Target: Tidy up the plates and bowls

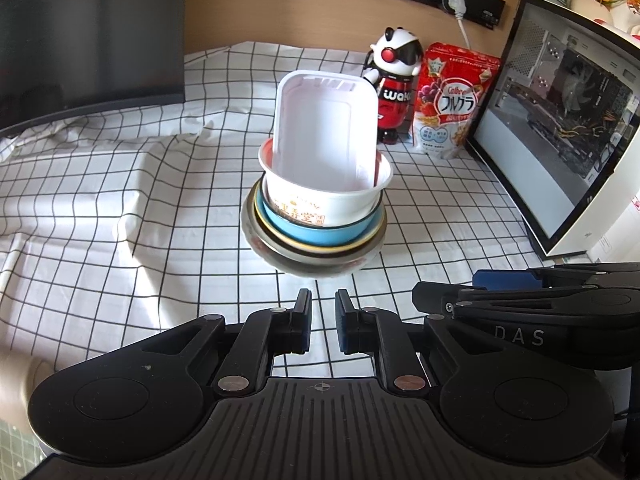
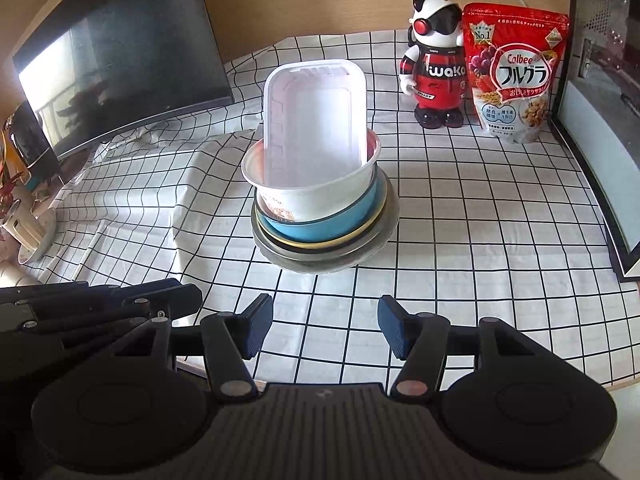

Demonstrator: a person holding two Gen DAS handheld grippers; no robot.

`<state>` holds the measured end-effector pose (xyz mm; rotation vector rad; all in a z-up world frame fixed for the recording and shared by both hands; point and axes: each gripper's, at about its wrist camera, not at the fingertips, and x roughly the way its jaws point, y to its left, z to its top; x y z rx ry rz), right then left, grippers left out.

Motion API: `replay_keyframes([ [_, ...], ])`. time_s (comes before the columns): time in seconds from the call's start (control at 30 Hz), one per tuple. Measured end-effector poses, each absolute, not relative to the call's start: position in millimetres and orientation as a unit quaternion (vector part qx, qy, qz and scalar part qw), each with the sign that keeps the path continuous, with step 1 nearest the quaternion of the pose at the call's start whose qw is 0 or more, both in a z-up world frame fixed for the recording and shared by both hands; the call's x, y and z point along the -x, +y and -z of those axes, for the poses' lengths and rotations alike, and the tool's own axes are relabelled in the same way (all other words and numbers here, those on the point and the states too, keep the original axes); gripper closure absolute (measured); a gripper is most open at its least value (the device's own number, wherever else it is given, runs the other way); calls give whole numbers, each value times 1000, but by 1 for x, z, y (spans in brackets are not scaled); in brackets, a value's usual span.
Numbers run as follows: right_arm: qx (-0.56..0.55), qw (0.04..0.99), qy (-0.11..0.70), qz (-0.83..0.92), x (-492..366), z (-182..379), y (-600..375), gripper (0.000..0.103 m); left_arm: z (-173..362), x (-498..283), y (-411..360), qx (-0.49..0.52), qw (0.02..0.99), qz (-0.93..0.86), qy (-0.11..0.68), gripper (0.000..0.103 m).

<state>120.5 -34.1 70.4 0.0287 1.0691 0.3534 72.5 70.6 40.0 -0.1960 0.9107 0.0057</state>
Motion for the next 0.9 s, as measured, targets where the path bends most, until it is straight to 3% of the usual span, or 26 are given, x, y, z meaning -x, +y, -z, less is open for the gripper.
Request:
replay_keyframes([
  [0.9,-16,844,509,-166,-119,-70,-34,43,-41,-73,69,98,894,3,437,88],
])
